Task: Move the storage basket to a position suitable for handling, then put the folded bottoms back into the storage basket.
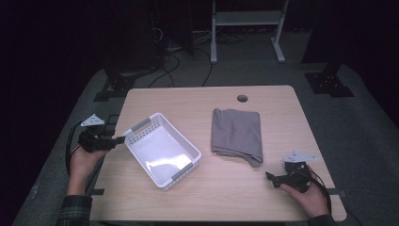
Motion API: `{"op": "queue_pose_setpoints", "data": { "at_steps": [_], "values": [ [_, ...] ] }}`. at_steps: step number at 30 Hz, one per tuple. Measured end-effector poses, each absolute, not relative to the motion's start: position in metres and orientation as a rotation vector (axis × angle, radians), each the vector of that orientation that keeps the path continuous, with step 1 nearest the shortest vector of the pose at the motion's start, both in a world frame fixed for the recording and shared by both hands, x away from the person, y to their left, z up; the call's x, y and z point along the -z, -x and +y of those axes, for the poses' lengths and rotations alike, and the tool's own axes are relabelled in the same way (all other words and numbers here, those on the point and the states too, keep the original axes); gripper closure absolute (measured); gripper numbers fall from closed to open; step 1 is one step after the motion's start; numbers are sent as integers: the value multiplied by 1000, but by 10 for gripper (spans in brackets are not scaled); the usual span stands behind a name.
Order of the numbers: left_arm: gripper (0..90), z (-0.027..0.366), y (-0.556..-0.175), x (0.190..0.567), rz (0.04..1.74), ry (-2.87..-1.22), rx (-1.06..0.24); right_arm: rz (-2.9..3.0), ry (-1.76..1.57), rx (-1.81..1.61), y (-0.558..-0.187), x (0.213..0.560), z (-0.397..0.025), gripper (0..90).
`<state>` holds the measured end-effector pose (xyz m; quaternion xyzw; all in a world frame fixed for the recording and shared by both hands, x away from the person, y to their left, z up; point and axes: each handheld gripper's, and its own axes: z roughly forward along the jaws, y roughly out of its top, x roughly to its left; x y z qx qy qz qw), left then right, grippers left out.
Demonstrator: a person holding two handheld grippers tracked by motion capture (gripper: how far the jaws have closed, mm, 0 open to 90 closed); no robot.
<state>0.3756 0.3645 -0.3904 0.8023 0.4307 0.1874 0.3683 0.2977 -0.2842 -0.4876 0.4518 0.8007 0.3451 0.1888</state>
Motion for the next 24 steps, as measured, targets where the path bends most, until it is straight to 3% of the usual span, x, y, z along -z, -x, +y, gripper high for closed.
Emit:
{"op": "queue_pose_setpoints", "data": {
  "at_steps": [24],
  "values": [
    [209,334,-297,407,1097,-2080,-574,2248,-1276,-970,-298,488,-284,57]
  ]
}}
